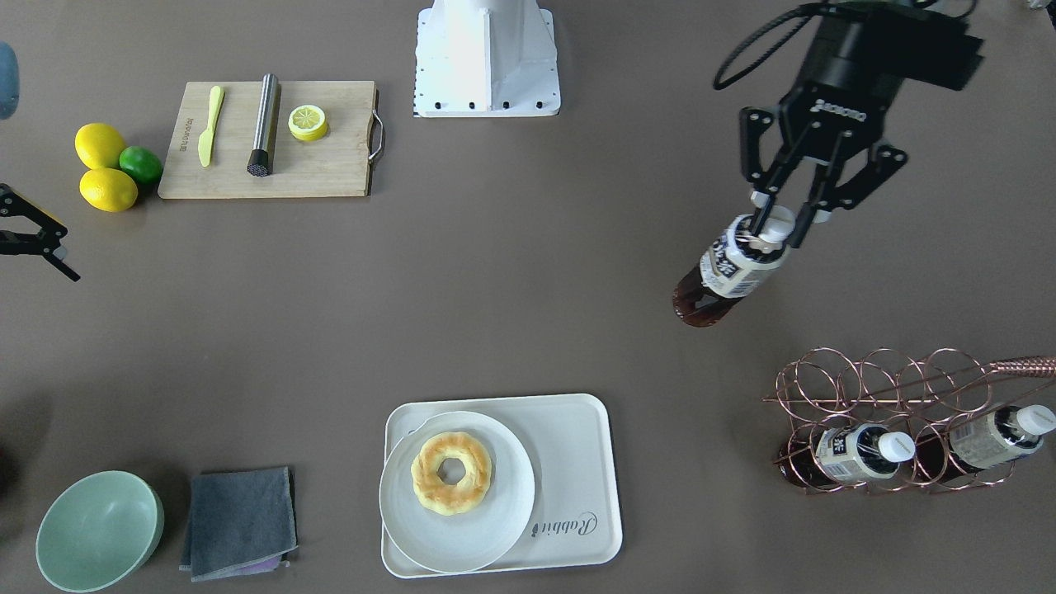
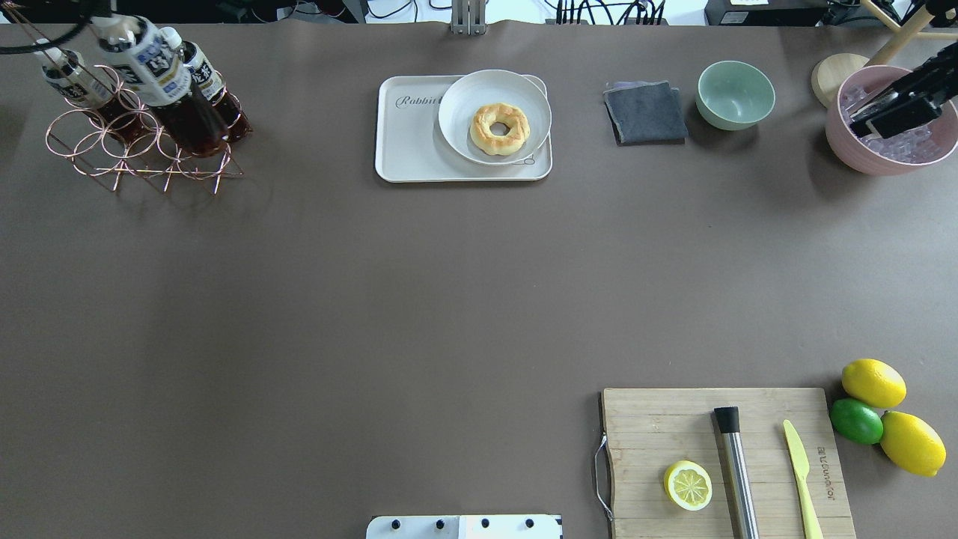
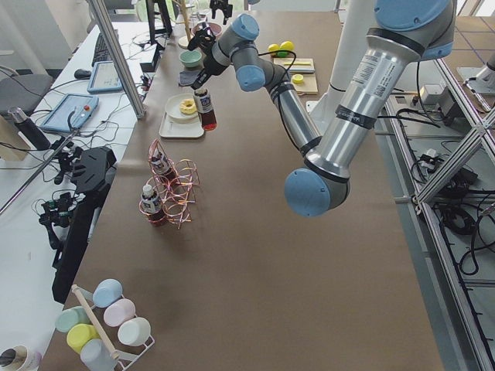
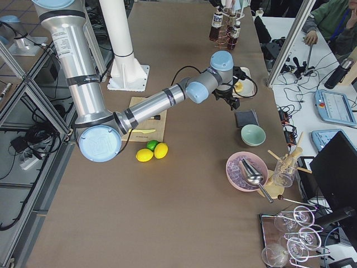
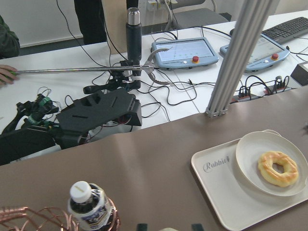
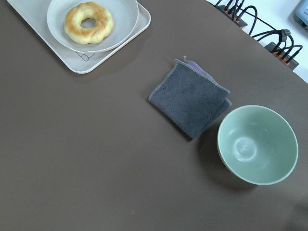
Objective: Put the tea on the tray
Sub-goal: 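Lift the tea bottle up out of the rack with the left gripper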
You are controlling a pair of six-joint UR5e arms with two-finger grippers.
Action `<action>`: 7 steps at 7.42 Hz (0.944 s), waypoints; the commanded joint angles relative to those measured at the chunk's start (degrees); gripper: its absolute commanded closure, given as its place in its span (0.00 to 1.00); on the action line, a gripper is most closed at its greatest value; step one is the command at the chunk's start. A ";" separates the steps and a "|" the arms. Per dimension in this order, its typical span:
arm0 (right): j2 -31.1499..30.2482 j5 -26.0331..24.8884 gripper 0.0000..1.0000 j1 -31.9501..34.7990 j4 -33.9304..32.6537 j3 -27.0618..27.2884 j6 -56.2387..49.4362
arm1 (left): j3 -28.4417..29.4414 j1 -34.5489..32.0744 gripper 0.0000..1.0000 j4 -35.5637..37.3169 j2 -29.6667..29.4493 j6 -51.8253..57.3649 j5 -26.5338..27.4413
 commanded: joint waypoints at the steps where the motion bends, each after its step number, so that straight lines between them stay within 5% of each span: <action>1: 3.30 -0.45 0.00 -2.50 0.00 -0.04 1.40 | 1.02 16.17 1.00 5.41 -6.99 -6.00 15.99; 4: 7.61 -5.53 0.00 -8.03 1.65 -0.03 6.15 | 4.70 28.75 1.00 5.78 -10.52 -10.05 28.65; 7: 7.09 -7.82 0.00 -10.24 6.77 -0.48 7.83 | 10.31 32.82 1.00 5.26 -13.16 -12.86 33.50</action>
